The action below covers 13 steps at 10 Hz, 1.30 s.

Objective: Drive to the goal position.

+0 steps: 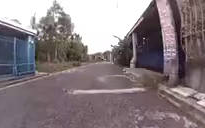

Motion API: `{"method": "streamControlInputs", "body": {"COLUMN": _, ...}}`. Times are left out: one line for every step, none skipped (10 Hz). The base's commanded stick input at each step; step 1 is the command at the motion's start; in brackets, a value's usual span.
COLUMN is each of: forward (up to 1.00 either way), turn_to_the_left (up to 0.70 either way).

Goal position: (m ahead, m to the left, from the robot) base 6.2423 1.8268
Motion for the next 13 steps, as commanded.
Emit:
{"method": "streamControlInputs", "body": {"forward": 0.70, "turn_to_the_left": 0.00}}
{"method": "streamControlInputs", "body": {"forward": 0.70, "turn_to_the_left": 0.00}}
{"method": "streamControlInputs", "body": {"forward": 0.70, "turn_to_the_left": 0.00}}
{"method": "streamControlInputs", "body": {"forward": 0.70, "turn_to_the_left": 0.00}}
{"method": "streamControlInputs", "body": {"forward": 0.70, "turn_to_the_left": 0.00}}
{"method": "streamControlInputs", "body": {"forward": 0.70, "turn_to_the_left": 0.00}}
{"method": "streamControlInputs", "body": {"forward": 0.70, "turn_to_the_left": 0.00}}
{"method": "streamControlInputs", "body": {"forward": 0.70, "turn_to_the_left": 0.00}}
{"method": "streamControlInputs", "body": {"forward": 0.70, "turn_to_the_left": 0.00}}
{"method": "streamControlInputs", "body": {"forward": 0.70, "turn_to_the_left": 0.00}}
{"method": "streamControlInputs", "body": {"forward": 0.70, "turn_to_the_left": 0.00}}
{"method": "streamControlInputs", "body": {"forward": 0.70, "turn_to_the_left": 0.00}}
{"method": "streamControlInputs", "body": {"forward": 0.70, "turn_to_the_left": 0.00}}
